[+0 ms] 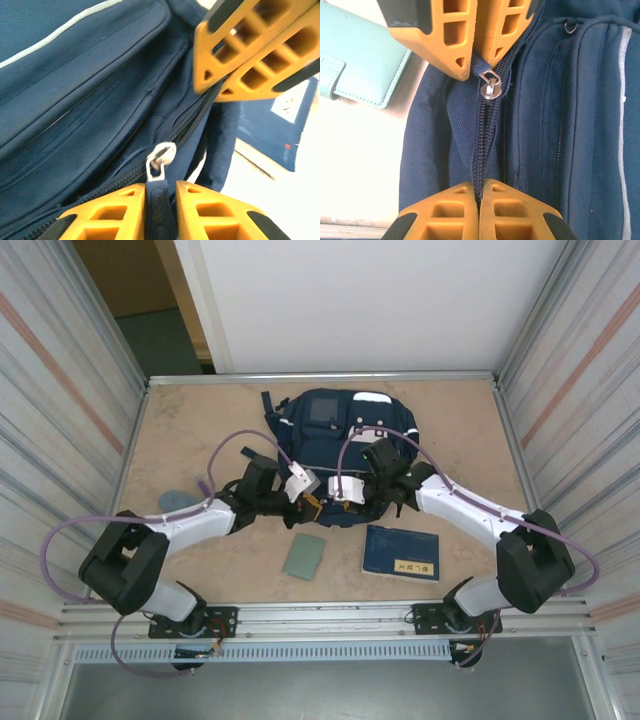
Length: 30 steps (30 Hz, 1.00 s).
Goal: Pack the student bag
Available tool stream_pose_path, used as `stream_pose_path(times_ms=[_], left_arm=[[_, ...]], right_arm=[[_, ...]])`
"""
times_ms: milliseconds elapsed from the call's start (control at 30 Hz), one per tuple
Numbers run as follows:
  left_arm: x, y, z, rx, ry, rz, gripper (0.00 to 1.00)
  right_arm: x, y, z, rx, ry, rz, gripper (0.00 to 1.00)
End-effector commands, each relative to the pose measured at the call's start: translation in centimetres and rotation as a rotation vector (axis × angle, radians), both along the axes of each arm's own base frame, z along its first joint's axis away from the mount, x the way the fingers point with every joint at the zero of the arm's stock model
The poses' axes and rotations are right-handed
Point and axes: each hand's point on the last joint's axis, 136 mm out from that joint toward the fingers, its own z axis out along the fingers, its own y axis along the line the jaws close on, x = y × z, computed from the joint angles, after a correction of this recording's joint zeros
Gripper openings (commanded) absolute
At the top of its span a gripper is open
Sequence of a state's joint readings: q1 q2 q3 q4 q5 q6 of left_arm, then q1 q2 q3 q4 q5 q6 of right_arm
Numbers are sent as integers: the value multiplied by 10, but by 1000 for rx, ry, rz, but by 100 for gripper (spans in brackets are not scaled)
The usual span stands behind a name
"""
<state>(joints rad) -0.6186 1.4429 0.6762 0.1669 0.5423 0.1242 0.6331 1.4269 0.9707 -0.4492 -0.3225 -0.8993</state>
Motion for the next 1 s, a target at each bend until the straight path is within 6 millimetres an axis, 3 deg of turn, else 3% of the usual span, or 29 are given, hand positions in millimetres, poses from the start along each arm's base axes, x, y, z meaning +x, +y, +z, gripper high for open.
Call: stream_pose_path(times_ms=[0,167,467,600,700,733,767,867,967], left_arm=[[14,13,2,65,-108,84,14],[23,29,1,125,-184,160,0],[53,76,18,191,-270,421,0],[80,110,10,201,-196,606,0],[95,123,5,227,-159,695,0],[94,112,9,256,-186,648,0],[90,98,14,268,-227,582,0],[70,53,28,211,-331,420,0],[53,26,43,87,-301,360,0]], right_arm=[[9,13,41,104,-69,30,0],[14,3,41,78,-86,-5,0],[14,-13,42,-19,-115,-52,0],[13,-18,46,-42,-125,-66,0],[16,-22,39,-63,-138,-82,0],[17,-21,37,-65,-130,-88,0],[17,-20,37,-62,-115,-95,6],[13,-10,33,-25,-65,-108,36],[7,-1,31,20,-24,-100,43]])
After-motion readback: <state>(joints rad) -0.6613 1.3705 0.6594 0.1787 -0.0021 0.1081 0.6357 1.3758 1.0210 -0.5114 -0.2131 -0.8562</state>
